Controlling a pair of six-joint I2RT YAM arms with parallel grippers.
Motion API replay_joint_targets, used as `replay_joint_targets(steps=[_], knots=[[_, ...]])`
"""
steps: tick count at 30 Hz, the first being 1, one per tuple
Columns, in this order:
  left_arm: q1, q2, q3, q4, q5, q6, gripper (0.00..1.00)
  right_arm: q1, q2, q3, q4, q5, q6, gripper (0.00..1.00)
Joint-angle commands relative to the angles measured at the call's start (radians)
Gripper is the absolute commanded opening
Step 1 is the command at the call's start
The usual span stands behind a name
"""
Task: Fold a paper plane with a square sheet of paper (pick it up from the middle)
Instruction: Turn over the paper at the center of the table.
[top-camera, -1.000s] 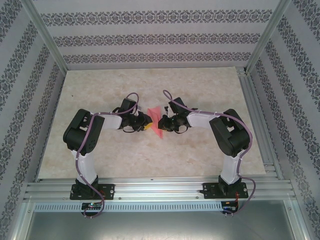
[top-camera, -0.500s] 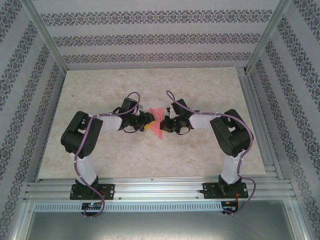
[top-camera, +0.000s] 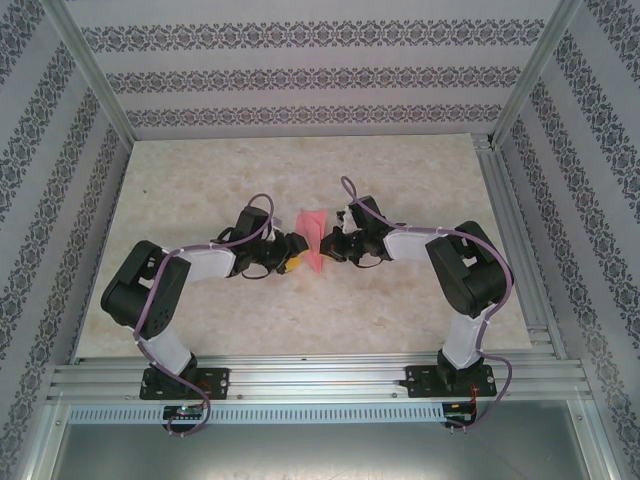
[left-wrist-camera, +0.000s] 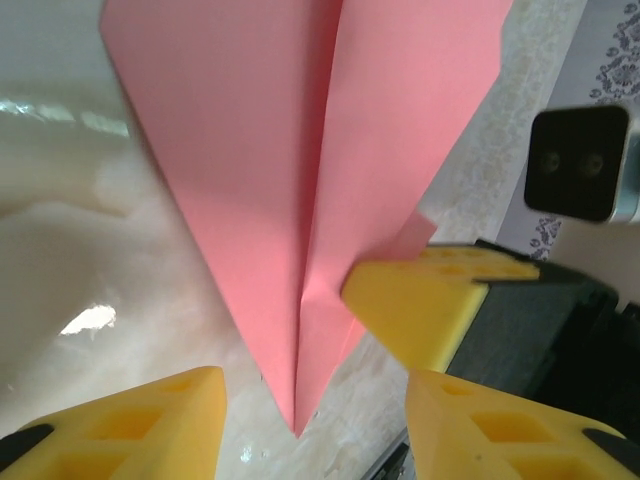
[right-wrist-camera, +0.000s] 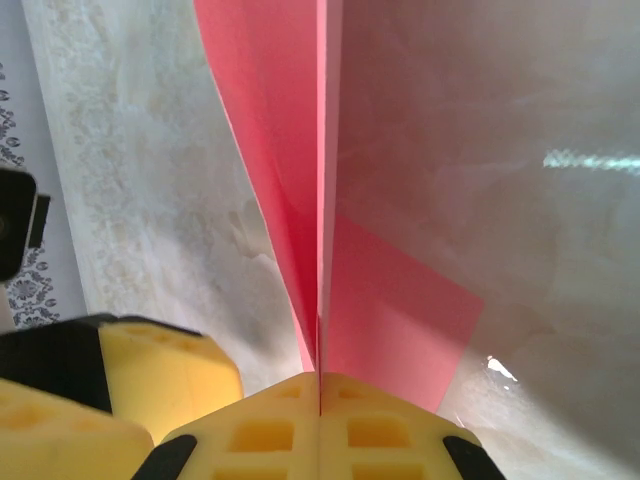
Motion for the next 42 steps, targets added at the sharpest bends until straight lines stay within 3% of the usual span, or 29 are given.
replay_joint_targets(steps=[1, 13, 24, 29, 38, 42], knots=[[-0.029, -0.056, -0.045, 0.108, -0.007, -0.036, 0.47, -0.011, -0.012, -0.018, 0.053, -0.020, 0.022, 0.00], [-0.088, 0.013, -0.054, 0.202, 0.003, -0.047, 0.40, -0.013, 0.011, -0.027, 0.108, -0.036, 0.060, 0.00], [-0.098, 0.069, -0.076, 0.272, -0.017, -0.092, 0.41, -0.017, 0.023, -0.029, 0.119, -0.043, 0.063, 0.01], [-0.108, 0.108, -0.056, 0.324, -0.003, -0.108, 0.36, -0.018, 0.025, -0.031, 0.122, -0.045, 0.063, 0.01], [-0.112, 0.118, -0.073, 0.344, -0.012, -0.109, 0.35, -0.021, 0.022, -0.035, 0.124, -0.047, 0.067, 0.01], [-0.112, 0.127, -0.063, 0.370, -0.004, -0.111, 0.28, -0.021, 0.025, -0.039, 0.122, -0.053, 0.063, 0.03]])
